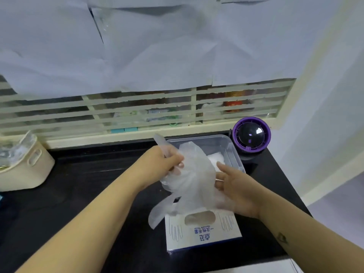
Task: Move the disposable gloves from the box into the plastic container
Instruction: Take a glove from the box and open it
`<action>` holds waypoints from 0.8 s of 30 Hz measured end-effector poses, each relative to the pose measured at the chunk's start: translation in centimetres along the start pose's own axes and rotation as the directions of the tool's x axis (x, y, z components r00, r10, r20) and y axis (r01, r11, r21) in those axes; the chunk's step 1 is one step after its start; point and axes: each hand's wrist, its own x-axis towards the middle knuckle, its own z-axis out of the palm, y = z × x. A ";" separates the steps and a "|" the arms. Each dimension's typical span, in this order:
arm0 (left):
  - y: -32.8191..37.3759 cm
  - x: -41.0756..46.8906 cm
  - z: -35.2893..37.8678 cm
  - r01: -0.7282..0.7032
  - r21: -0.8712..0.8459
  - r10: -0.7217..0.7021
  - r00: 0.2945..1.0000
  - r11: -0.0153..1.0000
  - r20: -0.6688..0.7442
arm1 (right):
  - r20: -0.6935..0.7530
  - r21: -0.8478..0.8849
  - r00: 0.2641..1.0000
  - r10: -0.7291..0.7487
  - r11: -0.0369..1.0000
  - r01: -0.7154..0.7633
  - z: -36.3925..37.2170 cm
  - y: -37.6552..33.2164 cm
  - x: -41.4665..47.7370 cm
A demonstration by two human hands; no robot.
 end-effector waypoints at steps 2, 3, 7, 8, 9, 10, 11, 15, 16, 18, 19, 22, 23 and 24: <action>0.1 0.8 -0.4 -0.012 0.069 0.015 0.999 0.998 -0.035 | -0.037 -0.072 0.996 -0.080 0.994 0.078 -0.2 -1.3 0.1; 0.0 1.2 -0.5 -0.017 0.085 0.021 0.999 0.996 -0.045 | -0.038 -0.169 0.989 -0.145 0.976 0.137 -0.1 -1.9 0.1; 0.0 2.3 -1.1 -0.005 0.091 0.010 0.998 0.996 -0.057 | 0.082 -0.774 0.919 -0.387 0.556 0.303 1.9 -3.0 -0.2; 0.0 2.6 -1.1 -0.003 0.090 0.008 0.999 0.996 -0.054 | 0.105 -0.845 0.903 -0.416 0.441 0.301 2.5 -2.9 0.0; 0.1 2.8 -1.1 -0.004 0.091 0.009 0.998 0.996 -0.055 | 0.111 -0.878 0.890 -0.443 0.375 0.296 3.1 -2.6 0.3; 0.3 3.0 -1.2 -0.007 0.095 0.012 0.998 0.995 -0.056 | 0.108 -0.892 0.870 -0.482 0.340 0.299 3.7 -2.1 0.7; 0.3 3.2 -1.2 -0.010 0.092 0.016 0.998 0.996 -0.056 | 0.101 -0.901 0.839 -0.535 0.308 0.306 4.0 -1.4 1.3; 0.6 4.0 -1.9 -0.016 0.113 0.018 1.000 0.993 -0.020 | 0.000 -0.856 0.648 -0.762 0.335 0.394 3.5 -1.7 3.3; 0.6 4.2 -2.2 -0.005 0.111 0.005 1.000 0.994 -0.002 | -0.028 -0.831 0.647 -0.762 0.377 0.409 3.2 -2.6 3.1; 0.8 4.9 -3.1 0.022 0.099 -0.027 0.998 0.995 0.049 | -0.034 -0.790 0.696 -0.717 0.446 0.421 2.6 -4.8 2.4; 0.8 5.3 -3.4 0.038 0.085 -0.045 0.996 0.996 0.080 | -0.027 -0.782 0.727 -0.686 0.467 0.412 2.3 -5.8 2.0; 0.9 7.2 -4.3 0.112 -0.006 -0.109 0.980 0.994 0.164 | -0.081 -0.779 0.845 -0.528 0.562 0.276 1.3 -8.4 2.0; 0.5 8.1 -4.5 0.136 0.000 -0.134 0.975 0.991 0.178 | -0.118 -0.760 0.886 -0.449 0.615 0.210 1.0 -9.1 2.1; 0.5 9.1 -4.6 0.148 0.037 -0.152 0.973 0.988 0.176 | -0.139 -0.751 0.915 -0.379 0.642 0.152 0.4 -10.0 2.2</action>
